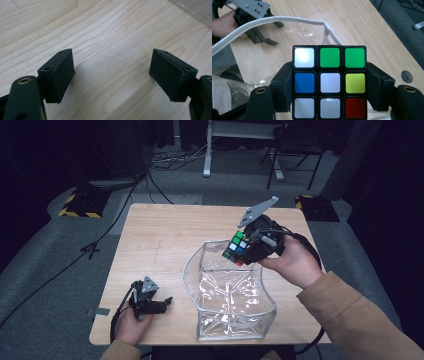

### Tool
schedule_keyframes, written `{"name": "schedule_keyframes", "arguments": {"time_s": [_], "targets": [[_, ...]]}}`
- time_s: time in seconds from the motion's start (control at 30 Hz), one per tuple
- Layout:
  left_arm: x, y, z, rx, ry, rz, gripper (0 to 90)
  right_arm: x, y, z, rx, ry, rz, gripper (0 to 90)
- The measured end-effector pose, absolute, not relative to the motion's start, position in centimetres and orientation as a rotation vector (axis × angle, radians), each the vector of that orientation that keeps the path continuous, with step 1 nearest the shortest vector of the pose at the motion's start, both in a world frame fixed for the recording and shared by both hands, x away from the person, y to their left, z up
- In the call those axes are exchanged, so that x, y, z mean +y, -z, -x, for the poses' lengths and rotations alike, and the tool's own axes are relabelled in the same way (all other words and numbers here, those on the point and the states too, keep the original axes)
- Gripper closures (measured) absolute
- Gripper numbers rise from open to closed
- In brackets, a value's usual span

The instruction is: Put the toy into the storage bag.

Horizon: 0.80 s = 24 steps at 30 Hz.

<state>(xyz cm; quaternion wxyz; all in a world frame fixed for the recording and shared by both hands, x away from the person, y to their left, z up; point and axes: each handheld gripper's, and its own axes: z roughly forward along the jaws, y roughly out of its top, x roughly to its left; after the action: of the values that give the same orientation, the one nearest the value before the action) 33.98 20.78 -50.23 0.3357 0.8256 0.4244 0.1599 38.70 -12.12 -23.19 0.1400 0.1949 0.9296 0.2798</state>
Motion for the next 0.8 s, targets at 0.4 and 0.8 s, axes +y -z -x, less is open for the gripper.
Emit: {"name": "schedule_keyframes", "arguments": {"time_s": [0.4,0.8], "targets": [[20.8,50.2,-34.0,1.107,-0.416,-2.155,20.4,-8.7,24.5,-38.8,2.771,-0.710,-0.492,34.0],[20.8,50.2,-34.0,1.107,-0.418,-2.155,20.4,-6.1,26.6,-39.1,2.846,-0.594,-0.415,34.1]]}}
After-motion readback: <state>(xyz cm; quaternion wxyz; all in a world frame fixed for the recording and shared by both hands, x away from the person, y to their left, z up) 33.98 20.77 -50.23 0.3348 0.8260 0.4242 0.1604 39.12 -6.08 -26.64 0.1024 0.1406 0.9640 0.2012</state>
